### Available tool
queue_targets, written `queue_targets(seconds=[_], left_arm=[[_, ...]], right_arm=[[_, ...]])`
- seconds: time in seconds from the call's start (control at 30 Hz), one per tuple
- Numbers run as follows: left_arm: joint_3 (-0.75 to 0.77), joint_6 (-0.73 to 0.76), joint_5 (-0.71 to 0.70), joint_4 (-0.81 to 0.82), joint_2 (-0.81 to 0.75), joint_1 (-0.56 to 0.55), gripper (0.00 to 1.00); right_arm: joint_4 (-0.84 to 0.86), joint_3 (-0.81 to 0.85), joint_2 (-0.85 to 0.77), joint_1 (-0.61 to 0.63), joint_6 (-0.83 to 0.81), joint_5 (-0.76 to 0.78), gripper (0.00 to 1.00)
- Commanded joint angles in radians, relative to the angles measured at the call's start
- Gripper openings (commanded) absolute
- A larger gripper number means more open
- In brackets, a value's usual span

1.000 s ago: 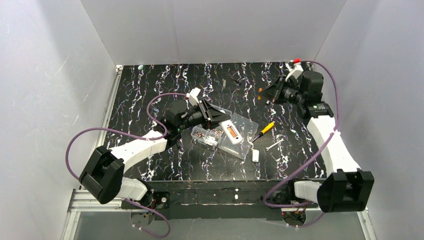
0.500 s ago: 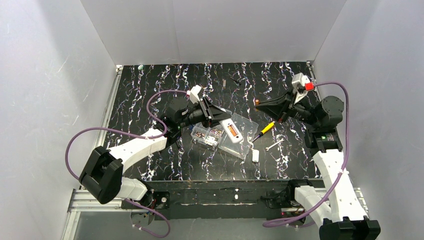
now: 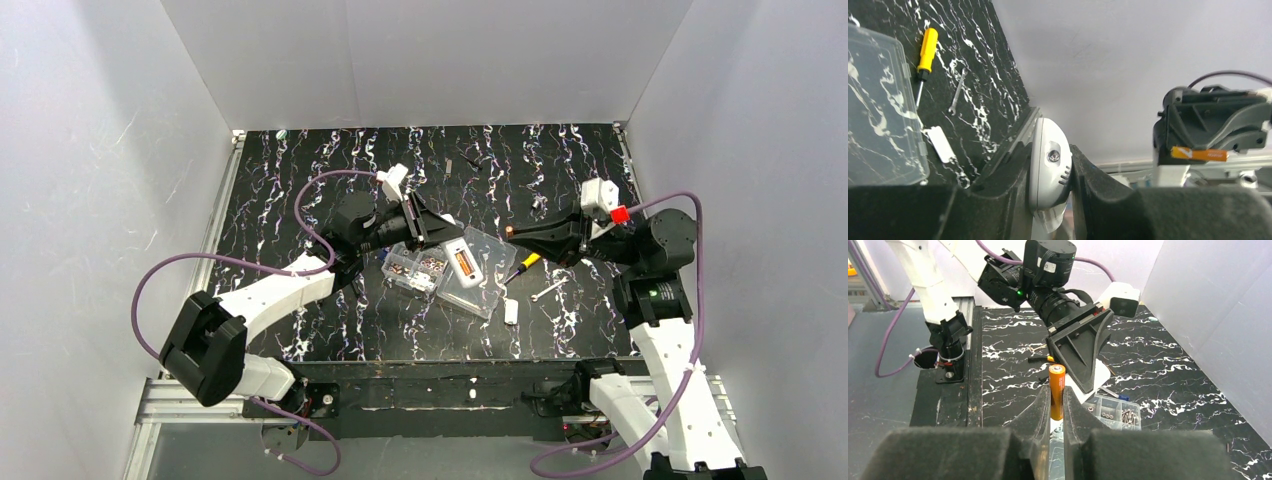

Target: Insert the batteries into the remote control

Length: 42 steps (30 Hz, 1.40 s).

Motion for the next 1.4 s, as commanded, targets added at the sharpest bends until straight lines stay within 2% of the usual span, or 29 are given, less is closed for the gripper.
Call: queue_targets(seconds=[0.0,0.13,0.33,0.6,0.7,0.97,1.2,1.37], left_arm=[[0.047,0.196,0.084,0.132,-0.048,0.004,0.00],[0.035,0.335,0.121,0.227,-0.067,0.000,0.00],[0.051,0.465,0.178,0.254,-0.095,-0.020,0.00],[0.068,0.671,0.231,0.091,-0.141,-0.060,0.00],[0.067,0.724,0.208,0.011,-0.164,-0.069,0.00],[0.041,0.538,-0.029,0.067,-0.117,-0.070,0.00],[0.052,0.364,-0.144,0.084,-0.087,-0.069,0.00],[0.060,0.314,-0.137,0.103,-0.081,-0.069,0.00]], right_arm=[[-0.045,-0.001,-0.008,0.017,-0.064,-0.017,0.01],[-0.105,0.007,-0.006,0.022,-0.074,0.011,0.01],[-0.137,-0.007,-0.008,0.024,-0.078,0.027,0.01],[-0.152,-0.026,0.001,0.046,-0.087,0.057,0.01],[-0.154,-0.027,-0.001,0.056,-0.093,0.069,0.01],[-0.342,0.026,0.028,0.229,-0.271,0.237,0.01],[-0.164,-0.025,0.041,0.335,-0.160,0.396,0.01],[-0.117,-0.042,0.066,0.369,-0.102,0.495,0.01]])
